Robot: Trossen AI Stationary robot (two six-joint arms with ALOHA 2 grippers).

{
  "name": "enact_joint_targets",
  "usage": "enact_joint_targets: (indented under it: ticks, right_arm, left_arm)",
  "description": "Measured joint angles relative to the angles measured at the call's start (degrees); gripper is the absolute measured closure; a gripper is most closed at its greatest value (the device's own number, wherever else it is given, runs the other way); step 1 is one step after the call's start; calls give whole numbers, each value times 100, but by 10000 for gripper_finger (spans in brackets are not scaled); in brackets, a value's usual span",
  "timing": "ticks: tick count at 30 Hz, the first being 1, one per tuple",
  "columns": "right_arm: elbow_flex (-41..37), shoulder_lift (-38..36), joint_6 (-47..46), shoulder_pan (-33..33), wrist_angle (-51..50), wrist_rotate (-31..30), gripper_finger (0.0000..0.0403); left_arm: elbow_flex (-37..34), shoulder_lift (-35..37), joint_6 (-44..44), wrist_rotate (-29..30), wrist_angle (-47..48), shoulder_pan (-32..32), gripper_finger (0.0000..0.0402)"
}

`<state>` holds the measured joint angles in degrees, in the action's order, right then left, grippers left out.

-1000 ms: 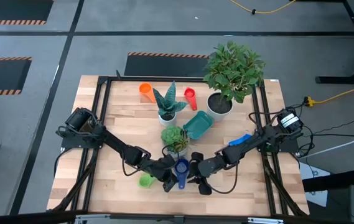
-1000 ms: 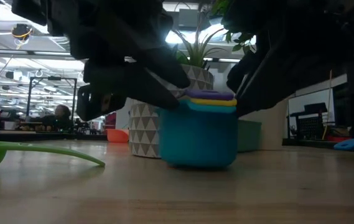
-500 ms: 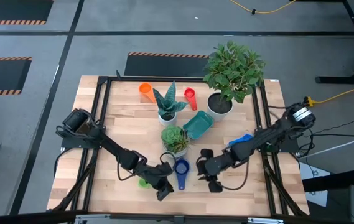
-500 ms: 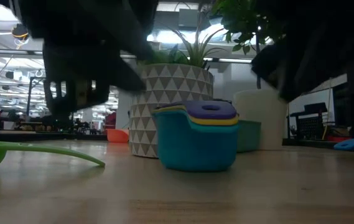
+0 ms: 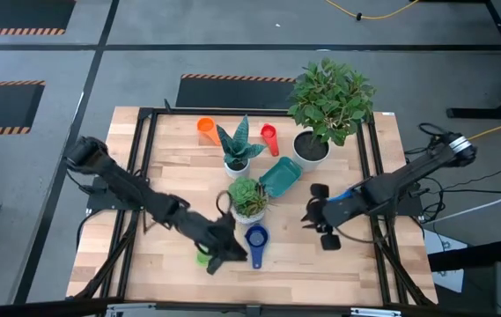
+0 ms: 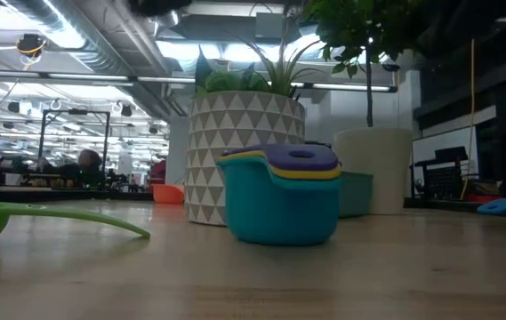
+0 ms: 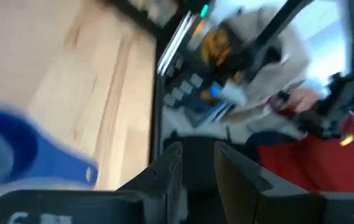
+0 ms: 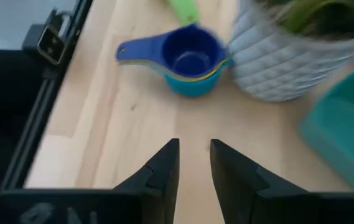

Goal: Nest measuring cups in basket
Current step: Stack the orange measuring cup on top of the purple measuring cup

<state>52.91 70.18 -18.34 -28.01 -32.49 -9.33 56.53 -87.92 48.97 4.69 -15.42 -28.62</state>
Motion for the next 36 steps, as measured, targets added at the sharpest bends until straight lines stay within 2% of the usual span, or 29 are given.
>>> enact_joint_targets:
  ticks: [3,8,16,20,24,31,36]
  right_arm:
    - [2,-307,128,0,-281,-297,308]
    - [2,-554,236,15,-504,-607,308]
    - [2,-569,458,267,-581,-605,308]
    - [2,-569,560,511,-580,-561,308]
    - [2,-569,585,786,-588,-559,308]
    - [0,-569,792,1227,-595,-75,308]
    - [0,-569,827,1420,-591,158,308]
  left_arm:
    - [-2,520,-291,266,310,188,315]
    - [-3,1462,-688,882,1389,643,315]
    - [-9,2864,-1387,2144,3099,1740,315]
    - [-7,3337,-1515,2851,3930,2449,315]
    - [-4,3536,-1521,3262,4678,3251,315]
    - [-10,3377,-1519,3183,5364,4778,315]
    - [-11,3052,-1787,3002,5361,5772,315]
